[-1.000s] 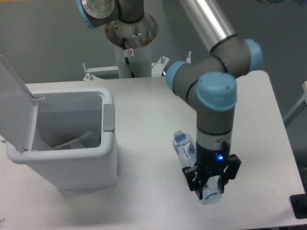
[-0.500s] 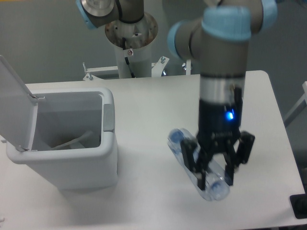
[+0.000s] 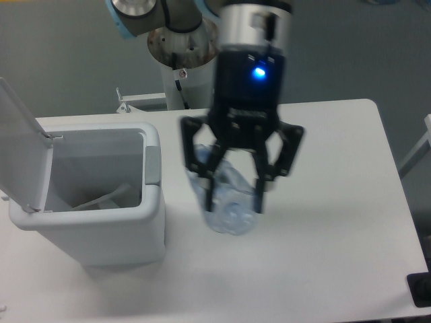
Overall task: Place the trash in the trash can
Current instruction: 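Lift the bottle and carry it over the trash can, then lower the bottle into the trash can and open the gripper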
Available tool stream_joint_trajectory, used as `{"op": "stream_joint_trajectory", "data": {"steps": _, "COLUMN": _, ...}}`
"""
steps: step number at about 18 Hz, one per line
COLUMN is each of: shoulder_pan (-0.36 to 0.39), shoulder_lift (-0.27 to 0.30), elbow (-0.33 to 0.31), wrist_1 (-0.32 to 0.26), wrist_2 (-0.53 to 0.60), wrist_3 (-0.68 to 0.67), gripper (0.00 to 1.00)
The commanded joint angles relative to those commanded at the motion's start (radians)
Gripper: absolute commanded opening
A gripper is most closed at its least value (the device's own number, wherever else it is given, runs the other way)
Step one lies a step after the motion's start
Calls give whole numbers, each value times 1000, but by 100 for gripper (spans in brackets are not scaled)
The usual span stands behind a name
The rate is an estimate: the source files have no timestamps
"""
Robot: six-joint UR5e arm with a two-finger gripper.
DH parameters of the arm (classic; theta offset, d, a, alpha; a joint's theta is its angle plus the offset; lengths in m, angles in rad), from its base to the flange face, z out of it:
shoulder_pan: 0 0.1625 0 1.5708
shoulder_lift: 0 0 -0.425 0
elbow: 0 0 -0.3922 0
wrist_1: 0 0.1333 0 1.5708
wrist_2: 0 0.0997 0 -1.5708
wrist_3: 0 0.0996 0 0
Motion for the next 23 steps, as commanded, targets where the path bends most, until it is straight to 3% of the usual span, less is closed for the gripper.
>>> {"op": "stream_joint_trajectory", "data": {"steps": 9, "shoulder_pan": -196, "shoulder_lift": 15, "elbow": -103, "wrist_1": 29, "wrist_2": 3, "wrist_3": 26, "gripper": 57}}
{"op": "stream_joint_trajectory", "data": {"steps": 14, "shoulder_pan": -224, "shoulder_lift": 14, "elbow": -150, "wrist_1": 29, "wrist_2": 2, "wrist_3": 48, "gripper": 58}}
{"op": "stream_joint_trajectory", "data": {"steps": 16, "shoulder_pan": -224, "shoulder_lift": 14, "elbow": -160, "wrist_1": 29, "wrist_2": 0, "wrist_3": 60, "gripper": 69}}
{"op": "stream_joint_trajectory", "data": {"steps": 18, "shoulder_pan": -224, "shoulder_lift": 22, "elbow": -173, "wrist_1": 29, "wrist_2": 0, "wrist_3": 74, "gripper": 93}}
{"op": "stream_joint_trajectory", "data": {"steps": 19, "shoulder_pan": -224, "shoulder_lift": 23, "elbow": -174, "wrist_1": 29, "wrist_2": 0, "wrist_3": 77, "gripper": 100}}
{"op": "stream_joint_trajectory", "data": {"steps": 23, "shoulder_pan": -217, "shoulder_lift": 31, "elbow": -170, "wrist_1": 28, "wrist_2": 0, "wrist_3": 77, "gripper": 100}}
